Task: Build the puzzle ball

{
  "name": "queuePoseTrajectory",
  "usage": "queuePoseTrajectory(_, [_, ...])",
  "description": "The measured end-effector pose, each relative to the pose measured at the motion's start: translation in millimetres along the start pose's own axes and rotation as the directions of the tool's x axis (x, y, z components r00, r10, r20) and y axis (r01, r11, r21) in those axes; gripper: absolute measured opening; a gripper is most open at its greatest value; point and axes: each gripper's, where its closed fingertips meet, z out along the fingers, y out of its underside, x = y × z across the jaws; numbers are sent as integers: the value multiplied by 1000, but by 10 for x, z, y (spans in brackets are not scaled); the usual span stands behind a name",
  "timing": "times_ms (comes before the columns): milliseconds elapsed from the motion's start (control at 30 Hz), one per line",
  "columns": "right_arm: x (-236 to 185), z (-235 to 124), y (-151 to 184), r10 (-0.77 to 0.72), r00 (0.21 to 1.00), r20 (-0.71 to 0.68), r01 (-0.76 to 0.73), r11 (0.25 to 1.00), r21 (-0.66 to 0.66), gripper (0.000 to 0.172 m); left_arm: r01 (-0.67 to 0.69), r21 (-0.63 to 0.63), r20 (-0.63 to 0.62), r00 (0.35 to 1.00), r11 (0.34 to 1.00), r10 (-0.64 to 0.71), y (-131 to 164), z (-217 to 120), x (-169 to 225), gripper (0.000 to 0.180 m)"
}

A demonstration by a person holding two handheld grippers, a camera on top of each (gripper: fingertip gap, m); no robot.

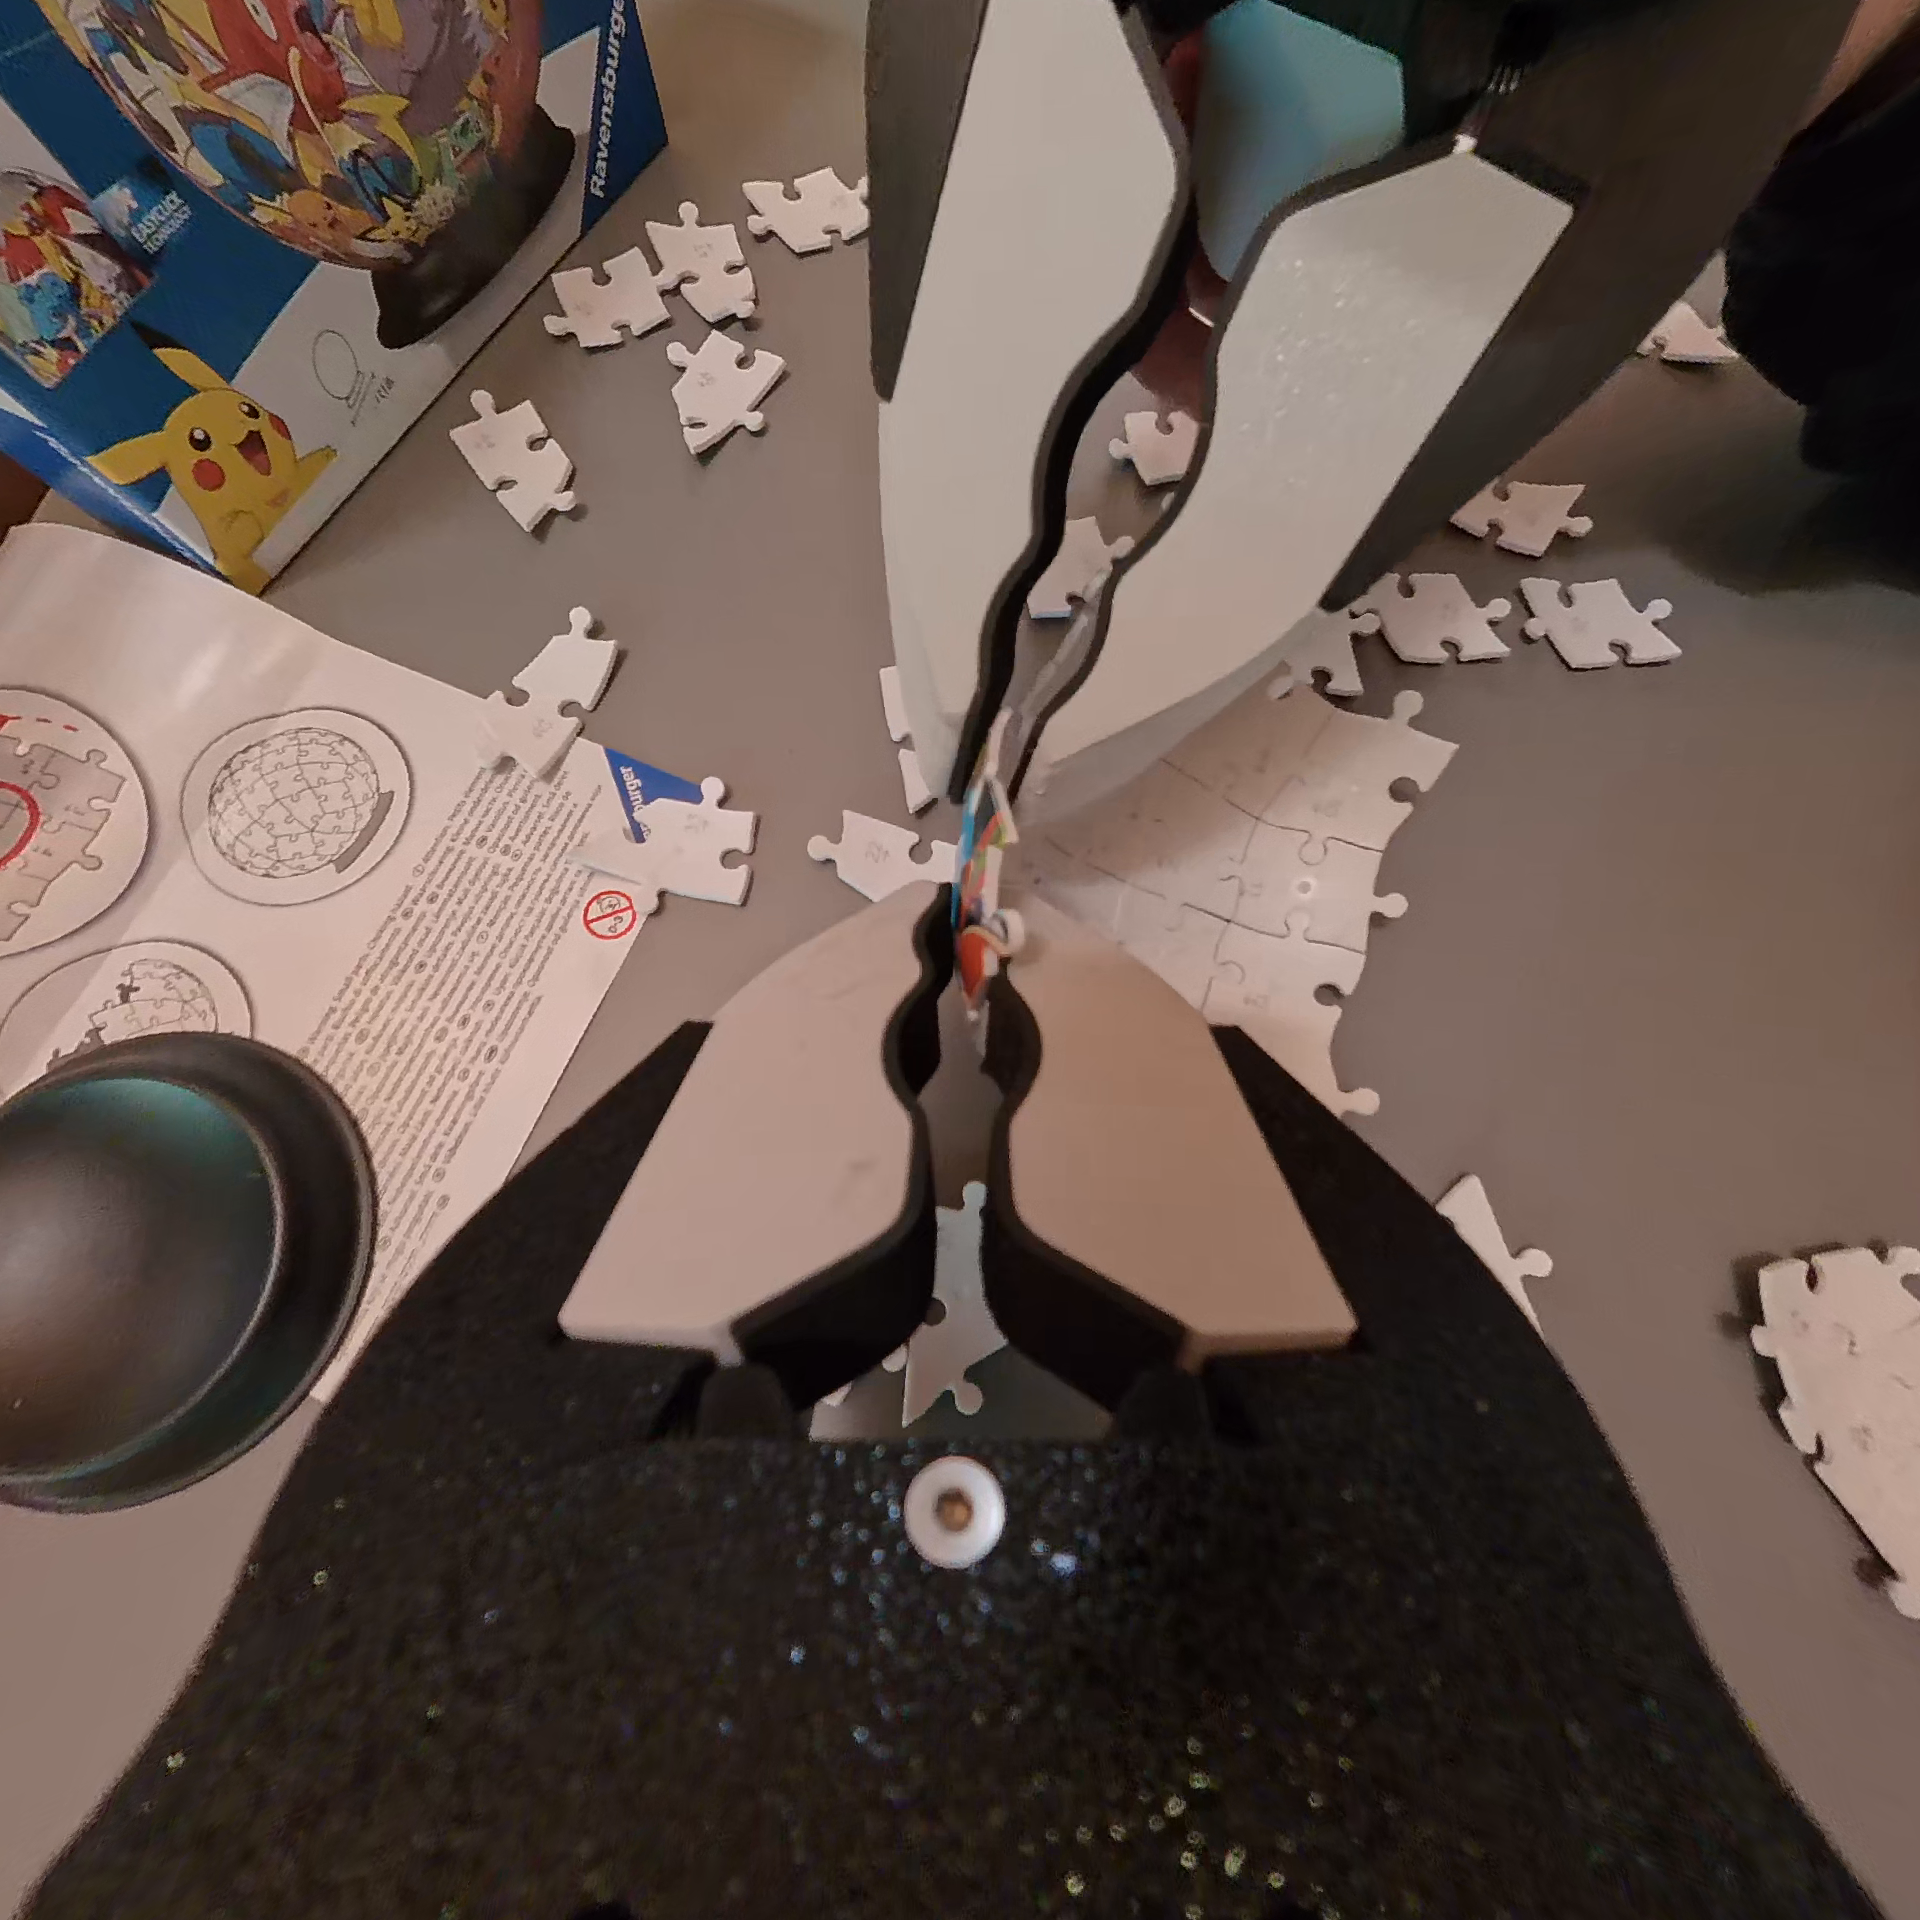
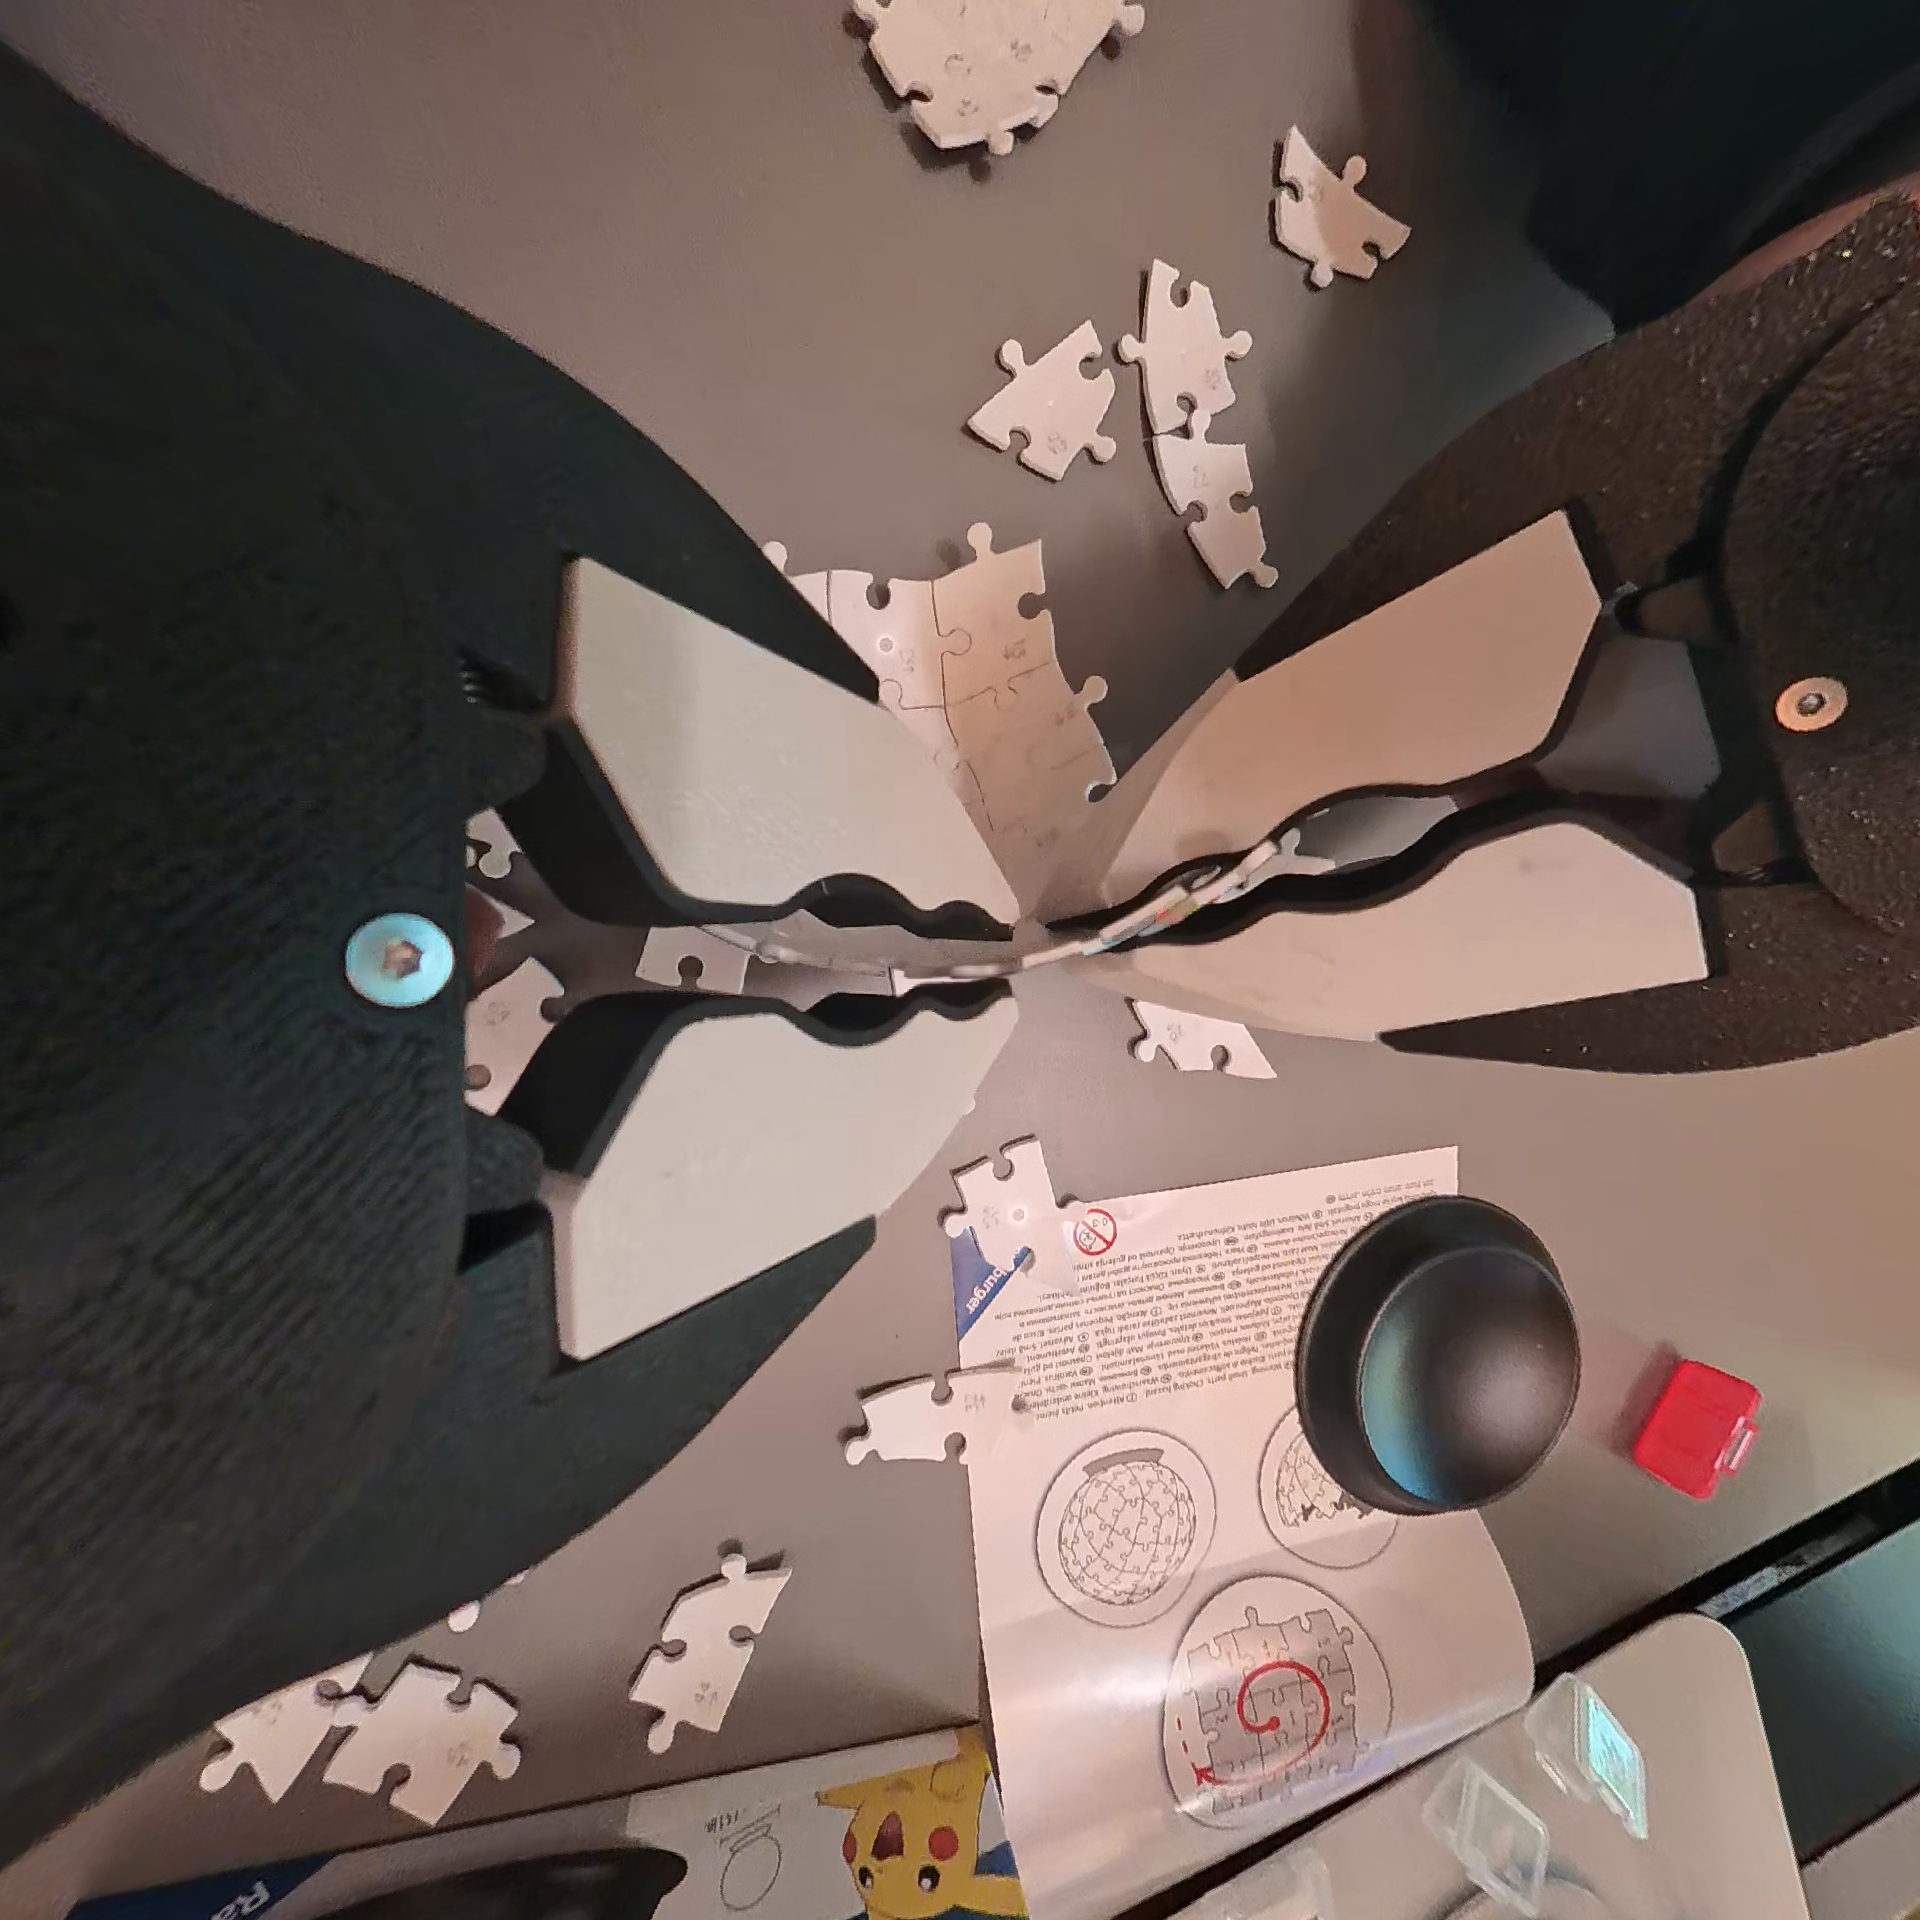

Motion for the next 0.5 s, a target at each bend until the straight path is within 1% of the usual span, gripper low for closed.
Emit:
queuePoseTrajectory(33, [10, 4, 1, -2, 1000, -8, 2, 1000, -3, 4, 0, 1, -1, 1000, 1000, 0, -2, 1, 1, 2])
queuePoseTrajectory(233, [13, 24, 10, 35, 999, 12, -35, 999, -20, 4, 7, 1, -9, 1000, 1000, -7, 14, 4, 0, 2])
queuePoseTrajectory(333, [16, 53, 23, 8, 1000, 3, -8, 999, -36, 4, -22, -16, -6, 1000, 1000, 22, 48, 10, 2, 2])
queuePoseTrajectory(500, [41, 65, 20, -22, 999, -24, 21, 999, -44, 5, 6, -6, -9, 1000, 1000, -6, 49, 14, -16, 2])
